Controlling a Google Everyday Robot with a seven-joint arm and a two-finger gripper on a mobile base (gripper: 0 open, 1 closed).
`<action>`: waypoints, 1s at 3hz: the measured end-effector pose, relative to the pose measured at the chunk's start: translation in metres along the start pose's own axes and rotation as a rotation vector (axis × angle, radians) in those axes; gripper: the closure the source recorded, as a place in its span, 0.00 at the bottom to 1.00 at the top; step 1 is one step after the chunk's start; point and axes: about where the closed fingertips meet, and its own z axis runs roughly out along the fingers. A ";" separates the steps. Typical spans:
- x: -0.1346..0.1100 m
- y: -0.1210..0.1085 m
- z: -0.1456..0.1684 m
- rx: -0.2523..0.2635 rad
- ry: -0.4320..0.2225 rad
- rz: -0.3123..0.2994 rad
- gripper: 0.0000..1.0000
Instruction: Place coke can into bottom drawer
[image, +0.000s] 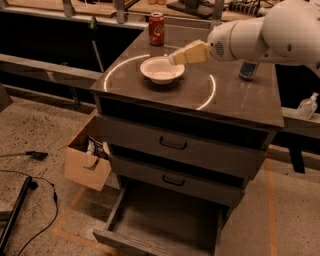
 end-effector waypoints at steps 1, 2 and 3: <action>-0.012 -0.010 0.003 0.048 -0.046 0.003 0.00; -0.010 -0.010 0.007 0.093 -0.054 0.016 0.00; 0.003 -0.043 0.055 0.227 -0.067 -0.002 0.00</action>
Offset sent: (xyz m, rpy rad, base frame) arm 0.0170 -0.0052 0.0042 0.0369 -0.0820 -0.1565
